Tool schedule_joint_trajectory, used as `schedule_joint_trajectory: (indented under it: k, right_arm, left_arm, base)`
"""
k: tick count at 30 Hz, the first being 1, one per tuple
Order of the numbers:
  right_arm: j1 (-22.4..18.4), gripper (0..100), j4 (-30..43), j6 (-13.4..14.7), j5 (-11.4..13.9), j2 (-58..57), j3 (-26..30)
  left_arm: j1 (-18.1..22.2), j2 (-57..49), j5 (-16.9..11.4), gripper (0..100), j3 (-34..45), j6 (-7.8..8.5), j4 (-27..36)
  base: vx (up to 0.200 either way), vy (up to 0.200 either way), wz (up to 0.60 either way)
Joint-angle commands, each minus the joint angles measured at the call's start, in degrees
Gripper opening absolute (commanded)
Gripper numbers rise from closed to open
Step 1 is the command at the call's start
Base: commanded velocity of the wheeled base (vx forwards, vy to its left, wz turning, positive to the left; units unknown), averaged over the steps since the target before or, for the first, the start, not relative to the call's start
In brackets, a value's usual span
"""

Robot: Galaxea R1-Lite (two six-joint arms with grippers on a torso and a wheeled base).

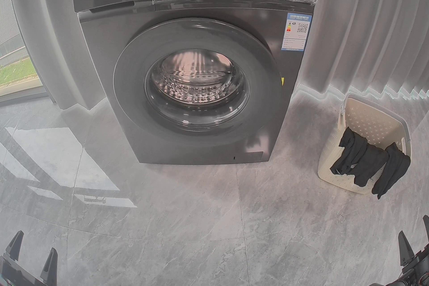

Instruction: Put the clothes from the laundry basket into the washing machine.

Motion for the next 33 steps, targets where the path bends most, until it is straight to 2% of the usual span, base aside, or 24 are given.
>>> schedule_joint_trajectory:
  k: [1, 4, 13, 25, 31, 33]
  right_arm:
    - [0.10, 100, -0.03, 0.00, -0.02, -0.05, 1.01]
    - [0.10, 100, -0.03, 0.00, -0.02, -0.05, 1.01]
    - [0.01, 100, -0.03, -0.09, 0.15, -0.05, 1.01]
    - [0.10, 100, -0.03, -0.09, 0.15, -0.05, 1.01]
    - [0.10, 100, -0.03, -0.09, 0.24, -0.05, 1.01]
    - [0.10, 100, -0.03, -0.09, 0.24, -0.05, 1.01]
  left_arm:
    - [0.02, -1.01, 0.00, 100, 1.01, -0.02, 0.00]
    - [0.02, -1.01, 0.00, 100, 1.01, 0.07, 0.00]
    - [0.02, -1.01, 0.00, 100, 1.01, -0.02, 0.09]
    - [0.02, -1.01, 0.00, 100, 1.01, -0.02, 0.00]
    - [0.02, -1.01, 0.00, 100, 1.01, -0.02, 0.00]
    - [0.02, -1.01, 0.00, 100, 1.01, 0.07, 0.00]
  base:
    - [0.000, 0.000, 0.00]
    - [0.000, 0.000, 0.00]
    - [0.000, 0.000, -0.60]
    - [0.000, 0.000, 0.00]
    - [0.000, 0.000, -0.60]
    - [0.000, 0.000, 0.00]
